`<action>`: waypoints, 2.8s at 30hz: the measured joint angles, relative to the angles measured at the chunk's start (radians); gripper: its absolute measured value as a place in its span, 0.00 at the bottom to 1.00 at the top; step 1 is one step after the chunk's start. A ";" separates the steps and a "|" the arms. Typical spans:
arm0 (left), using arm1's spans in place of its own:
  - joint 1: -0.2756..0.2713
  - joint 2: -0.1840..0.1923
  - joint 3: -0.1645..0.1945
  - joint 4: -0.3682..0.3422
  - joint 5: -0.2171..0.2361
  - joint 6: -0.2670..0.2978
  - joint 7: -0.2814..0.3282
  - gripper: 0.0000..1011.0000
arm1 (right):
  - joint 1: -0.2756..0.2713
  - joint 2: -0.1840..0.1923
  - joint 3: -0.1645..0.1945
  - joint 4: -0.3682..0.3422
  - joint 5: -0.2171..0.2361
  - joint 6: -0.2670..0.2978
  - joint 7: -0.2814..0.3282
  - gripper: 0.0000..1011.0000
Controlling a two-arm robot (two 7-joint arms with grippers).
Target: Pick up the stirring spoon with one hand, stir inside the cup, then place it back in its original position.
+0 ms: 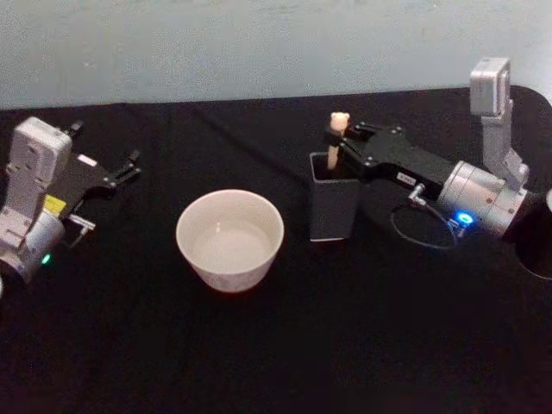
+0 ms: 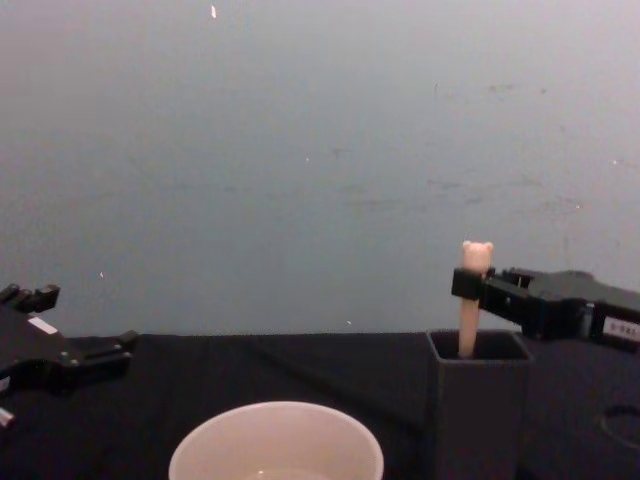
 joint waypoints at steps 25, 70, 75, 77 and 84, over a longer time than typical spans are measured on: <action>0.000 0.000 0.000 0.000 0.000 0.000 0.000 0.99 | 0.006 -0.010 -0.014 0.039 -0.039 0.002 0.002 0.19; 0.000 0.000 0.000 0.000 0.000 0.000 0.000 0.99 | -0.024 -0.014 0.030 -0.028 -0.005 -0.030 -0.017 0.99; 0.000 0.000 0.000 0.000 0.000 0.000 0.000 0.99 | -0.042 -0.023 0.070 -0.074 0.023 -0.039 -0.055 0.99; 0.000 0.000 0.000 0.000 0.000 0.000 0.000 0.99 | -0.049 -0.032 0.090 -0.091 0.024 -0.044 -0.099 0.99; 0.000 0.000 0.000 0.000 0.000 0.000 0.000 0.99 | -0.078 -0.072 0.137 -0.116 -0.047 -0.063 -0.277 0.99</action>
